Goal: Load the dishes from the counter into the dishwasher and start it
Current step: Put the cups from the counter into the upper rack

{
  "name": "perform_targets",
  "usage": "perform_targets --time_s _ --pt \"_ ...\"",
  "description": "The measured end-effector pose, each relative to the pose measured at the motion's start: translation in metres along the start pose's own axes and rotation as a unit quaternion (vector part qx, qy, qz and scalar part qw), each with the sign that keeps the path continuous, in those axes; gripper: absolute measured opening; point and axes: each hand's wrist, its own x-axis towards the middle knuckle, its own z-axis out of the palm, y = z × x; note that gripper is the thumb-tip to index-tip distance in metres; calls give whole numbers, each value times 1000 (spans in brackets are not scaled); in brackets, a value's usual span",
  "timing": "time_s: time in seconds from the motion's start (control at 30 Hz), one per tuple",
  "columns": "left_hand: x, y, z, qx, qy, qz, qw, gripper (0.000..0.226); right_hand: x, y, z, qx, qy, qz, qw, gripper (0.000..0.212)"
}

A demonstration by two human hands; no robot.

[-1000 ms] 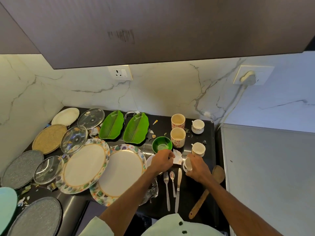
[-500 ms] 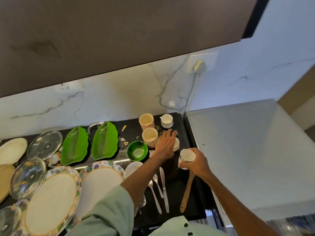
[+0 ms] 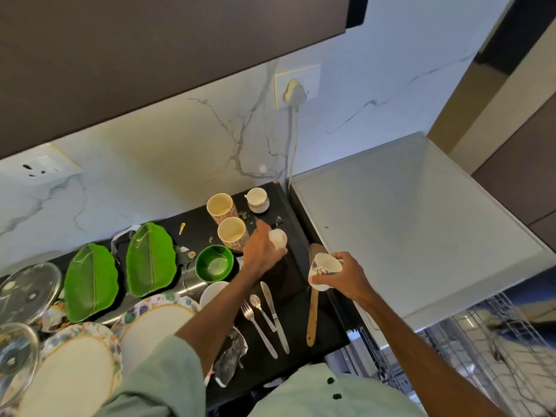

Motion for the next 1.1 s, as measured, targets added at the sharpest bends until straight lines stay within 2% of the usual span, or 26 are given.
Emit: perform_targets --time_s 0.07,0.13,0.27,0.37,0.53,0.67,0.8,0.93,1.07,1.1 --pt "-14 4 -11 -105 9 -37 994 73 -7 2 -4 56 -10 14 998 68" --pt "-24 10 -16 -179 -20 -73 981 72 -15 6 -6 120 -12 37 992 63" --pt "-39 20 -1 -250 -106 -80 959 72 -36 19 -3 223 -19 70 972 62" --pt "-53 30 18 -246 -151 -32 957 69 -50 32 -4 221 7 66 973 59" --pt "-86 60 42 -243 -213 -11 946 46 -79 62 -22 264 62 100 957 60" --pt "-109 88 63 -217 -250 7 944 59 -115 79 -45 327 91 143 930 50" --pt "-134 129 82 -197 -287 57 936 57 -152 105 -67 369 155 176 899 50" --pt "-162 174 110 -163 -325 102 926 64 -193 150 -90 392 210 201 873 57" --pt "-200 215 155 -112 -338 156 921 71 -230 207 -112 409 276 253 832 45" --pt "-210 221 170 -97 -342 171 919 72 -237 225 -115 405 287 275 824 49"
